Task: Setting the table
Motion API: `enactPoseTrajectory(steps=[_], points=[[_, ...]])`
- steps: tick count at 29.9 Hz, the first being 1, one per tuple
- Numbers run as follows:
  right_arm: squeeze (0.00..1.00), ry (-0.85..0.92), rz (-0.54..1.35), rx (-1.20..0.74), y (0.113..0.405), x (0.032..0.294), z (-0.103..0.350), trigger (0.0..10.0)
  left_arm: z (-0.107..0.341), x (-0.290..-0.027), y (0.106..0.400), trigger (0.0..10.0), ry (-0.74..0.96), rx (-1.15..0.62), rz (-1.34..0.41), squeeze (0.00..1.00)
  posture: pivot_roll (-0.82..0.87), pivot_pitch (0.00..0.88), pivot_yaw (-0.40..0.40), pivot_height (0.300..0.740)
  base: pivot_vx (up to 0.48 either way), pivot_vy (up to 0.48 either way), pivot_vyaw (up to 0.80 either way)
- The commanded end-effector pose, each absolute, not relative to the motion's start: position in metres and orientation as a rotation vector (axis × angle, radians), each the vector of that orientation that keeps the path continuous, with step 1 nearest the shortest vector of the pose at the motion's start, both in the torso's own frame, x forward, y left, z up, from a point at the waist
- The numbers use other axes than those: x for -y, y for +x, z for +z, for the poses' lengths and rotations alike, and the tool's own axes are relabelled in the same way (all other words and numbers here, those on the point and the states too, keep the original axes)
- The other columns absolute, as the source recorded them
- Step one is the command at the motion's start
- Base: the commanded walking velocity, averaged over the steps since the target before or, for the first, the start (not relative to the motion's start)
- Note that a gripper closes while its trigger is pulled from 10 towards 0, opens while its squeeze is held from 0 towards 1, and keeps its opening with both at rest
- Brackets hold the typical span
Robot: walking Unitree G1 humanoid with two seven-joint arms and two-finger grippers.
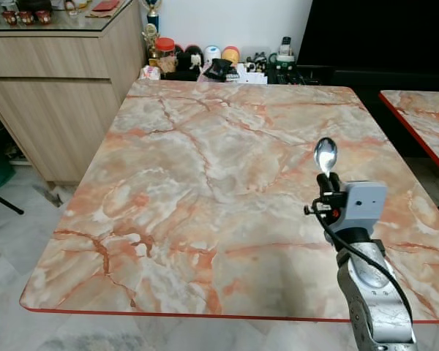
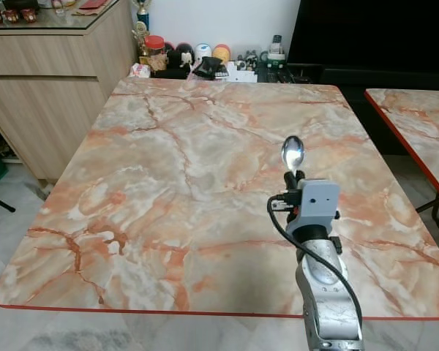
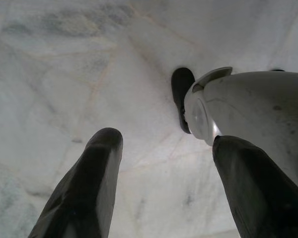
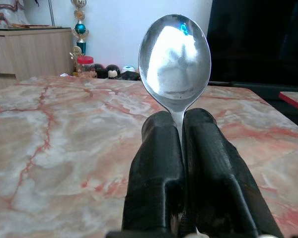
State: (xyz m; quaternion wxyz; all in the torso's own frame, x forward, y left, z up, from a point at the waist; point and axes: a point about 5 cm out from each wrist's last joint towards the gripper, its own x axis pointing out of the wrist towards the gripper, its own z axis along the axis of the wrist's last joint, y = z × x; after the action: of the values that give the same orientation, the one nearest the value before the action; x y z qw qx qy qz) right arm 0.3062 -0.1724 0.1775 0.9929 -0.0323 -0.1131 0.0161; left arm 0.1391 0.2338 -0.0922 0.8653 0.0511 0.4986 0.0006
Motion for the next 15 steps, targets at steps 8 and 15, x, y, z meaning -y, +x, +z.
enactPoseTrajectory(steps=[8, 15], points=[[0.00, -0.064, -0.015, 0.237, 0.3028, 0.1843, 0.1793, 10.0, -0.0939, -0.2323, 0.1355, 10.0, 0.127, -1.060, -0.021, 0.00, -0.03, 0.060, -0.015, 0.740, 0.000, -0.382, 0.00], [0.00, -0.051, -0.005, 0.250, 0.3031, 0.1820, 0.1809, 10.0, -0.0933, -0.2312, 0.1373, 10.0, 0.125, -1.050, -0.027, 0.00, -0.03, 0.059, -0.017, 0.740, 0.000, -0.420, 0.00]])
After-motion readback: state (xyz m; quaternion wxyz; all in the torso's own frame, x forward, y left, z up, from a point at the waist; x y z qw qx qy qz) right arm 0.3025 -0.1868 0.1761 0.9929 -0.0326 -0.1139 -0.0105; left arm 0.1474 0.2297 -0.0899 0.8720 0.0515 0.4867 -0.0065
